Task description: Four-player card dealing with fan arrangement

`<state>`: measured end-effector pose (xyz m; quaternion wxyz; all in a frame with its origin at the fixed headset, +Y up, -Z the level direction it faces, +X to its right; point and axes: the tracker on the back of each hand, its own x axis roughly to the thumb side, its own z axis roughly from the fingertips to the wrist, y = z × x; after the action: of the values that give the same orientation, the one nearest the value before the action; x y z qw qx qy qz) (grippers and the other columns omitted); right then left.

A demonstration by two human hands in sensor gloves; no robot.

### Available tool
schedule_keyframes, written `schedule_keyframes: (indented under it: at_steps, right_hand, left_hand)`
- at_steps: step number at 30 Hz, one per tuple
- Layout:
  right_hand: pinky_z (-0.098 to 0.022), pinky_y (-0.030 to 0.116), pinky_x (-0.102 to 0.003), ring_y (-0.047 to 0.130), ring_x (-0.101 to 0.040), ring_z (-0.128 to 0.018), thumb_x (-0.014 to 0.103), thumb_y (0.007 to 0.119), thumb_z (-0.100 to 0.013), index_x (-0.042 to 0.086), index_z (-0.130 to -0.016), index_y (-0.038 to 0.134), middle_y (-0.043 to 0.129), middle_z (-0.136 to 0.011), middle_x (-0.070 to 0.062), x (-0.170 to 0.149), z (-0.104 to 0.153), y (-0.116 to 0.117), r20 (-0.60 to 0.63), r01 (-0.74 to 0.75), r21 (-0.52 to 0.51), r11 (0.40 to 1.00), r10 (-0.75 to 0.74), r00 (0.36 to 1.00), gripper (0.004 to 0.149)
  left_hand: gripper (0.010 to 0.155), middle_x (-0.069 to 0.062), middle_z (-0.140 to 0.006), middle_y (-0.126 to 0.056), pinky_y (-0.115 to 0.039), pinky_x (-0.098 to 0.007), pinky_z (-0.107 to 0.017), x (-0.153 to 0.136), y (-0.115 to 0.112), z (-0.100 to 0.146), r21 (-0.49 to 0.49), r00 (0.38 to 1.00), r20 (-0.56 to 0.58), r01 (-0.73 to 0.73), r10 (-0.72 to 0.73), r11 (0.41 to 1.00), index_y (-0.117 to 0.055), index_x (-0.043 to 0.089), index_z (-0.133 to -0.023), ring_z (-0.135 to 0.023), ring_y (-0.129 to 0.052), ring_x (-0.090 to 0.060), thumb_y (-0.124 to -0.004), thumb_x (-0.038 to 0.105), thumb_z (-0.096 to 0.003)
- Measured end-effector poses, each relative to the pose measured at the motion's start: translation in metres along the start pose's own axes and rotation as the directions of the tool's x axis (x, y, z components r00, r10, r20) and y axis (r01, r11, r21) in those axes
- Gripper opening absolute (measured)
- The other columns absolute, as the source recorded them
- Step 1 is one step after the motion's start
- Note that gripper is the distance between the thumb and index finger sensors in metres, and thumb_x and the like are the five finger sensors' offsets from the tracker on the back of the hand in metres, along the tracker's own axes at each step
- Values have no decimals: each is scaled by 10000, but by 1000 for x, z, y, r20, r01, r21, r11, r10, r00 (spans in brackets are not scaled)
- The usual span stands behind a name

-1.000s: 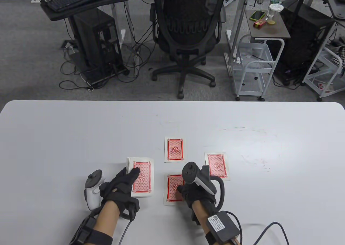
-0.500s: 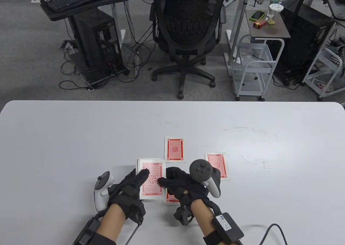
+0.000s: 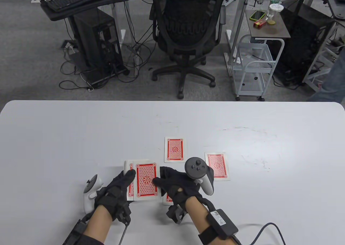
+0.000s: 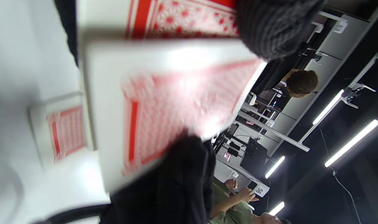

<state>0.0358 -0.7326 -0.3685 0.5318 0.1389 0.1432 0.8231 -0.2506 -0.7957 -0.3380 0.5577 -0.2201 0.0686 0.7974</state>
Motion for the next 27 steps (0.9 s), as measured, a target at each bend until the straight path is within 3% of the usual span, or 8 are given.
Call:
schedule_keyframes:
  at_steps: [7,13,16,18,20,23,25,27]
  right_hand:
    - [-459,774,-516,993,-129,-323,294,832,-543,-38,-1048,465,841,-755,-49,6,-34,-5,-143,-203,-49,978,194,971,707]
    - [-429,809,-482,999,-81,-271,333,848,-532,-48,-1044,458,863,-718,-30,16,-85,34,-208,-525,38,850,520,828,747]
    - [-419,831,-454,1003,-55,-240,366,861,-526,-37,-1043,477,889,-683,-9,20,-104,56,-224,-692,115,712,697,681,760]
    - [-413,842,-434,997,-32,-219,408,862,-521,-16,-1041,513,908,-648,16,21,-111,68,-240,-801,154,579,808,538,756]
    - [-416,843,-430,992,-27,-220,436,857,-519,4,-1041,529,915,-637,24,18,-115,75,-247,-846,173,504,854,458,754]
    - [-427,832,-444,993,-45,-245,455,844,-520,13,-1043,534,911,-650,18,16,-114,73,-248,-825,171,538,834,493,751]
    - [-440,821,-458,1005,-65,-279,484,791,-546,19,-1045,543,903,-679,-2,20,-108,63,-245,-772,146,619,778,578,726]
    - [-491,778,-501,1023,-137,-410,470,728,-577,20,-1070,484,856,-770,-53,30,-98,49,-213,-637,90,766,639,739,711]
  left_hand:
    - [532,56,-961,-841,-894,-465,-504,12,47,9,206,1000,26,-2,-4,979,-632,306,-1001,-762,-994,-314,-794,494,-531]
    - [530,57,-965,-837,-894,-461,-509,16,54,12,206,997,49,-75,66,976,-626,308,-1005,-769,-991,-309,-791,496,-537]
    - [529,59,-963,-839,-895,-461,-507,16,52,11,193,997,51,-66,57,979,-629,308,-1003,-765,-994,-307,-792,496,-535]
    - [531,59,-963,-839,-895,-461,-507,16,51,10,189,997,49,-64,56,980,-628,307,-1004,-766,-994,-307,-792,497,-536]
    - [530,58,-963,-839,-897,-460,-505,16,51,10,185,997,48,-67,59,980,-629,307,-1003,-763,-995,-309,-791,498,-536]
    - [530,58,-964,-838,-896,-458,-508,17,49,11,181,997,48,-72,65,981,-626,309,-1004,-766,-993,-307,-791,499,-537]
    - [529,57,-963,-839,-896,-459,-507,17,48,10,177,996,49,-76,68,981,-629,307,-1003,-763,-996,-307,-791,498,-537]
    - [531,57,-961,-841,-898,-459,-503,16,45,9,166,996,49,-79,71,983,-629,306,-1002,-761,-997,-307,-792,499,-536]
